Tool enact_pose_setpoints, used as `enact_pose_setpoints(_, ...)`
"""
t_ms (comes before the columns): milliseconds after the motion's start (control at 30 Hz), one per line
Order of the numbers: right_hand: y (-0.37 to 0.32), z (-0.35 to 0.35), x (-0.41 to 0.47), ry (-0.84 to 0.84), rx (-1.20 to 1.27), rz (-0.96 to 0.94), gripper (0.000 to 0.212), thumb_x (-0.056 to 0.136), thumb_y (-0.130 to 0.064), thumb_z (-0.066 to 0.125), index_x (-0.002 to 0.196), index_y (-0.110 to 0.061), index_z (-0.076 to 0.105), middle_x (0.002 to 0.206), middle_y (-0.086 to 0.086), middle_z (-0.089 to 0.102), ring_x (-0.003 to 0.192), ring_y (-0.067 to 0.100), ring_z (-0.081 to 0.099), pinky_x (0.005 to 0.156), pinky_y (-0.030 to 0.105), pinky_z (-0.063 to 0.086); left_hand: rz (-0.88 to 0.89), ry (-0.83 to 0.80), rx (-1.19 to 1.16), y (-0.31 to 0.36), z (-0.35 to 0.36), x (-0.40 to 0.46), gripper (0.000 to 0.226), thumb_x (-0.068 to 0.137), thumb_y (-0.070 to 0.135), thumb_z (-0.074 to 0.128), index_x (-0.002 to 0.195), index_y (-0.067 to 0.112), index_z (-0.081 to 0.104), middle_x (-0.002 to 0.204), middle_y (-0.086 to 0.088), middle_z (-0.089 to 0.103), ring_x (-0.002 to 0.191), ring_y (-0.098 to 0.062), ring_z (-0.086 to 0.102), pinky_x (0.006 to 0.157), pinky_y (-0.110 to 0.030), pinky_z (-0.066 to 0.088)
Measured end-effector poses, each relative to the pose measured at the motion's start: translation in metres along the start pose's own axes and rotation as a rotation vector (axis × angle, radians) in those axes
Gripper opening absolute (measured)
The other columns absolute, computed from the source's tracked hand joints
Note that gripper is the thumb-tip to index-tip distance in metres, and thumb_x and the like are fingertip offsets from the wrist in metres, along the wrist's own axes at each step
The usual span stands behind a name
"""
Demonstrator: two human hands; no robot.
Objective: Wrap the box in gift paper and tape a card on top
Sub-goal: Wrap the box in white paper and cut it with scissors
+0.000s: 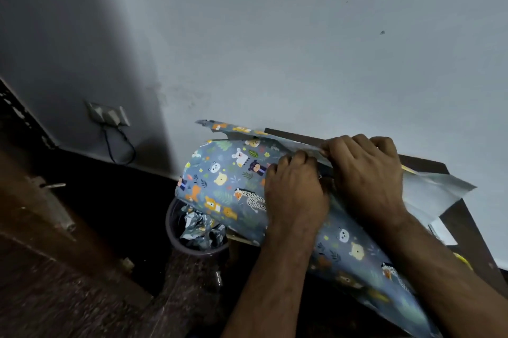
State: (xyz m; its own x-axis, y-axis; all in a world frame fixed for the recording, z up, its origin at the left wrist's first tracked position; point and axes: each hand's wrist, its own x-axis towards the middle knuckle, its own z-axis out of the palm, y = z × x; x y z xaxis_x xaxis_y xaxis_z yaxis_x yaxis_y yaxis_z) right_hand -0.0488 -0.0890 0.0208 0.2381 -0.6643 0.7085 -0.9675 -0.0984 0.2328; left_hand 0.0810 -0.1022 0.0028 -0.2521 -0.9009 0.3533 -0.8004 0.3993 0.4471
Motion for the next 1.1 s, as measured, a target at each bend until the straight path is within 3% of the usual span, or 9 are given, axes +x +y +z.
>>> enact_pose_setpoints(133, -0.011, -0.015, -0.002, -0.064, 0.072, -0.022, 0.012, 0.083, -0.013, 0.063, 0.092, -0.019, 0.064, 0.081, -0.002, 0.065, 0.074, 0.026, 0.060, 0.071, 0.038, 0.035, -0.137, 0.034, -0.074, 0.000, 0.001, 0.003, 0.022, 0.088, 0.022, 0.069, 0.108, 0.015, 0.063, 0.114, -0.007, 0.063, 0.109, -0.030, 0.057, 0.091, -0.041, 0.044)
enact_pose_setpoints(233, -0.019, -0.024, -0.005, -0.213, 0.086, 0.014, 0.016, 0.077, -0.015, 0.071, 0.088, -0.025, 0.066, 0.078, -0.005, 0.066, 0.072, 0.023, 0.061, 0.061, 0.036, 0.037, -0.317, 0.180, -0.040, -0.004, 0.005, 0.006, 0.042, 0.070, 0.015, 0.080, 0.100, 0.015, 0.051, 0.106, -0.010, 0.057, 0.096, -0.028, 0.054, 0.081, -0.036, 0.043)
enact_pose_setpoints(367, -0.029, -0.025, -0.014, -0.323, 0.111, 0.119, 0.017, 0.074, -0.017, 0.074, 0.085, -0.027, 0.065, 0.075, -0.005, 0.062, 0.071, 0.022, 0.058, 0.058, 0.035, 0.039, -0.260, 0.321, 0.006, -0.001, 0.000, -0.001, 0.053, 0.067, 0.001, 0.071, 0.112, 0.016, 0.048, 0.108, -0.010, 0.047, 0.090, -0.026, 0.048, 0.079, -0.035, 0.045)
enact_pose_setpoints(433, -0.034, -0.023, -0.018, -0.348, 0.147, 0.159, 0.015, 0.078, -0.018, 0.072, 0.089, -0.026, 0.067, 0.079, -0.005, 0.063, 0.074, 0.023, 0.059, 0.059, 0.035, 0.041, -0.212, 0.259, -0.084, -0.002, -0.005, -0.002, 0.056, 0.072, -0.005, 0.068, 0.120, 0.017, 0.050, 0.111, -0.009, 0.038, 0.090, -0.030, 0.049, 0.075, -0.037, 0.047)
enact_pose_setpoints(533, -0.040, -0.026, -0.029, -0.345, 0.143, 0.190, 0.017, 0.074, -0.019, 0.076, 0.088, -0.024, 0.067, 0.076, -0.003, 0.064, 0.072, 0.025, 0.061, 0.057, 0.032, 0.036, -0.250, -0.018, -0.237, -0.005, -0.012, -0.001, 0.021, 0.091, 0.005, 0.061, 0.111, 0.010, 0.062, 0.109, -0.001, 0.027, 0.088, -0.032, 0.056, 0.077, -0.028, 0.036)
enact_pose_setpoints(700, -0.047, -0.043, -0.036, -0.485, 0.166, 0.192, 0.036, 0.059, -0.033, 0.083, 0.088, -0.020, 0.067, 0.077, 0.001, 0.068, 0.072, 0.027, 0.066, 0.057, 0.030, 0.034, -0.231, -0.037, 0.071, -0.003, -0.017, -0.012, 0.023, 0.096, 0.015, 0.057, 0.107, 0.019, 0.077, 0.120, -0.009, 0.040, 0.116, -0.033, 0.043, 0.090, -0.038, 0.041)
enact_pose_setpoints(833, -0.058, -0.055, -0.045, -0.616, 0.399, 0.255, 0.058, 0.071, -0.023, 0.083, 0.123, -0.008, 0.063, 0.125, 0.012, 0.067, 0.117, 0.032, 0.063, 0.089, 0.038, 0.051, -0.180, 0.019, 0.210, 0.004, -0.012, -0.019, 0.021, 0.098, 0.024, 0.057, 0.103, 0.018, 0.077, 0.133, -0.009, 0.044, 0.122, -0.032, 0.040, 0.105, -0.044, 0.029)
enact_pose_setpoints(933, -0.060, -0.061, -0.062, -0.573, 0.352, 0.329, 0.051, 0.070, -0.030, 0.083, 0.112, -0.007, 0.065, 0.118, 0.012, 0.070, 0.111, 0.032, 0.067, 0.091, 0.041, 0.053, -0.079, 0.030, 0.207, 0.005, -0.013, -0.022, 0.032, 0.094, 0.029, 0.049, 0.100, 0.015, 0.078, 0.140, -0.006, 0.051, 0.124, -0.030, 0.046, 0.104, -0.043, 0.028)
enact_pose_setpoints(1100, -0.020, -0.072, -0.079, -0.547, 0.167, 0.484, 0.048, 0.103, -0.049, 0.044, 0.138, -0.017, 0.052, 0.153, 0.008, 0.045, 0.145, 0.028, 0.035, 0.118, 0.050, 0.018, -0.067, -0.050, 0.143, -0.001, -0.016, -0.026, 0.048, 0.100, 0.052, 0.046, 0.102, 0.009, 0.065, 0.112, -0.012, 0.061, 0.105, -0.036, 0.059, 0.100, -0.046, 0.037)
